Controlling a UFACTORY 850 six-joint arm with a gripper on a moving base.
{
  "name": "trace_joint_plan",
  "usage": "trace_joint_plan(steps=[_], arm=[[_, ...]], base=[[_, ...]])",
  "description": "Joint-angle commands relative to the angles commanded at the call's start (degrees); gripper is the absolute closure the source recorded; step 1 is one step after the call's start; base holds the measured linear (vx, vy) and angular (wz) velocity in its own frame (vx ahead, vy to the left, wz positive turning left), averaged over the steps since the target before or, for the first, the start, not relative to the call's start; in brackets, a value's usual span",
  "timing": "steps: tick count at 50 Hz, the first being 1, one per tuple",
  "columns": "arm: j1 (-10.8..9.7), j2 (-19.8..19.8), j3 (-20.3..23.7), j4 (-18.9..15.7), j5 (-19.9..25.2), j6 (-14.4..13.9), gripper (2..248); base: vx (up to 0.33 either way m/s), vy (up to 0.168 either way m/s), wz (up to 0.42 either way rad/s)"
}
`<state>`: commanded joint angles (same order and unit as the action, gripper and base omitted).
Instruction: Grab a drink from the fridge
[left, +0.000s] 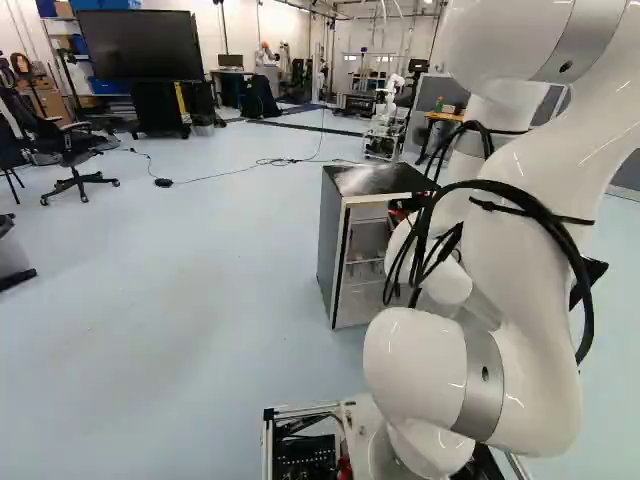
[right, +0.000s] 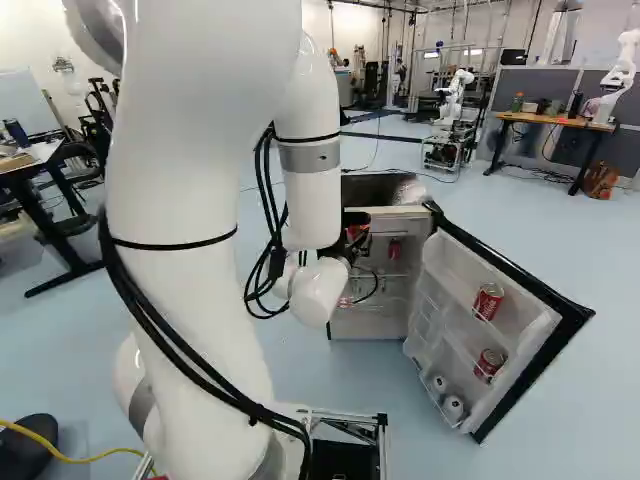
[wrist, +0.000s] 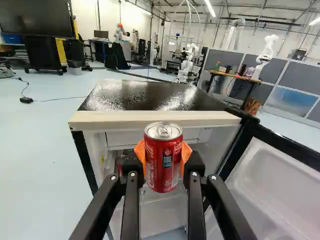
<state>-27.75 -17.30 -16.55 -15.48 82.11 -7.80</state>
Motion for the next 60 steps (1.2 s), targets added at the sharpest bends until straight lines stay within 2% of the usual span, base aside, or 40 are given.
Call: trace_joint_plan(steps=[35, 60], arm=[[0.57, 5.76, 0.39, 0.0, 0.0, 0.0, 161], [2.02, 4.7, -1.47, 0.0, 0.0, 0.0, 161]], base=[[0.0, 0.0, 0.0], [0.0, 0.0, 0.0]])
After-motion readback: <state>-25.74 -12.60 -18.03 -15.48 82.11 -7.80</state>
